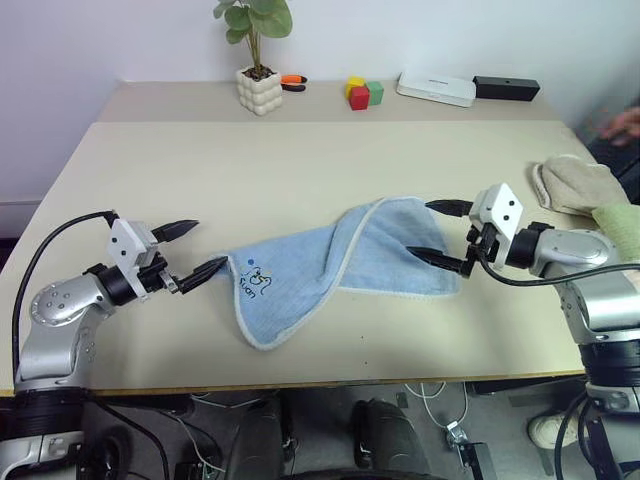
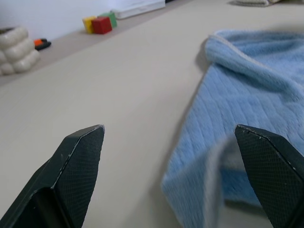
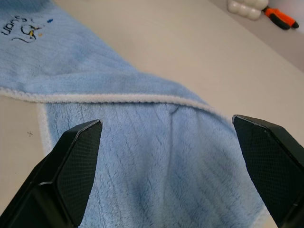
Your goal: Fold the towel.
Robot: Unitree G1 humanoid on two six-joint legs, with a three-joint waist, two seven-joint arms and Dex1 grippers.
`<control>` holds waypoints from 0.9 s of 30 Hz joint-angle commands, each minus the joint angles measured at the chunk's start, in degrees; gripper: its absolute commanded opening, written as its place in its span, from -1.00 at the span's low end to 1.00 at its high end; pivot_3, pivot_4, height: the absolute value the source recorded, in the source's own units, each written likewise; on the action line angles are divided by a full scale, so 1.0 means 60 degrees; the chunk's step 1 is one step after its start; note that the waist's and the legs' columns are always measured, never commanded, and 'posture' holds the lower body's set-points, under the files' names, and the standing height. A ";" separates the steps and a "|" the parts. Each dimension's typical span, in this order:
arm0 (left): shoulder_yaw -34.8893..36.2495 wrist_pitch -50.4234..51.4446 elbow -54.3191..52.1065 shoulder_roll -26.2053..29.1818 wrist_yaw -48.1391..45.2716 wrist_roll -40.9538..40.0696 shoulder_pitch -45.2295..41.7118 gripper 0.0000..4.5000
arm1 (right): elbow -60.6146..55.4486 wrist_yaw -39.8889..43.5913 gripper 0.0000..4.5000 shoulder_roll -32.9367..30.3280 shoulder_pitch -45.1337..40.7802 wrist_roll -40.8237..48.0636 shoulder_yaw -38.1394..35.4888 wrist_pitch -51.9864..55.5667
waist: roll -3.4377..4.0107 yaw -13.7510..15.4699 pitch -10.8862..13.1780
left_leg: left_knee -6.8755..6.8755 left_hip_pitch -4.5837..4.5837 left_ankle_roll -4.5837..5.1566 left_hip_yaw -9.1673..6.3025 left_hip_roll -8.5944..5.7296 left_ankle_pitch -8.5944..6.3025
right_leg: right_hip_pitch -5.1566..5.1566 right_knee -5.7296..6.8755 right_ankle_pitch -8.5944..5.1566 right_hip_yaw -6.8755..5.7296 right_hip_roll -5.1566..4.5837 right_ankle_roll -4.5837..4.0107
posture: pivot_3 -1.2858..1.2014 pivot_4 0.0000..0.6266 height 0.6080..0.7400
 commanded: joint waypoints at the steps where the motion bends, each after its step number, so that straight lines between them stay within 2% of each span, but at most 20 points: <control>1: -0.0032 -0.0075 -0.0024 0.0178 -0.0159 0.0025 -0.0310 0.99 | -0.0436 -0.0199 1.00 0.0066 0.0054 0.0094 -0.0238 -0.0043 | 0.0000 -0.0008 0.0000 | 0.0000 0.0000 0.0000 0.0000 0.0000 0.0000 | -0.0001 0.0000 0.0000 0.0000 0.0000 0.0000 | 0.03 -0.52 0.92; 6: -0.0140 0.0910 -0.0807 0.0284 -0.0923 -0.0837 -0.0246 0.99 | -0.0647 -0.0378 1.00 0.0116 0.0248 0.0181 -0.0305 0.0018 | 0.0000 -0.0009 0.0000 | 0.0000 0.0000 -0.0001 0.0003 0.0001 0.0001 | -0.0001 0.0001 0.0000 0.0000 0.0002 0.0001 | 0.03 -0.52 0.92; 12: -0.0714 0.2112 -0.2313 0.0923 -0.1987 -0.1458 -0.0020 0.99 | -0.0835 -0.0692 1.00 0.0362 0.0409 0.0172 -0.0247 -0.0078 | 0.0004 -0.0010 0.0000 | 0.0000 0.0001 -0.0001 0.0001 0.0000 0.0000 | 0.0002 -0.0001 -0.0001 0.0001 0.0001 0.0000 | 0.03 -0.52 0.92; 16: -0.1294 0.2176 -0.2687 0.1311 -0.2605 -0.1151 0.0186 0.99 | -0.0993 -0.0978 1.00 0.0788 0.0334 0.0127 -0.0034 -0.0146 | 0.0005 -0.0022 0.0001 | -0.0002 0.0002 -0.0003 -0.0001 0.0001 0.0001 | -0.0002 0.0001 -0.0001 0.0000 0.0003 0.0000 | 0.03 -0.52 0.92; 20: -0.1872 0.1407 -0.2722 0.1810 -0.3091 -0.0206 0.0647 0.99 | -0.1292 -0.1234 1.00 0.0962 0.0294 0.0044 0.0060 0.0015 | 0.0013 -0.0027 0.0005 | -0.0005 0.0001 -0.0004 0.0003 0.0001 0.0001 | -0.0007 -0.0002 -0.0001 0.0002 0.0003 -0.0001 | 0.03 -0.52 0.92; 27: -0.2748 0.1015 -0.2616 0.1465 -0.3333 0.0213 0.0256 0.99 | -0.1898 -0.1680 1.00 0.1285 0.0494 0.0057 0.0185 0.0165 | 0.0012 0.0011 0.0004 | -0.0005 -0.0003 -0.0003 -0.0007 0.0002 0.0000 | -0.0010 -0.0003 -0.0014 0.0002 0.0000 -0.0025 | 0.03 -0.52 0.92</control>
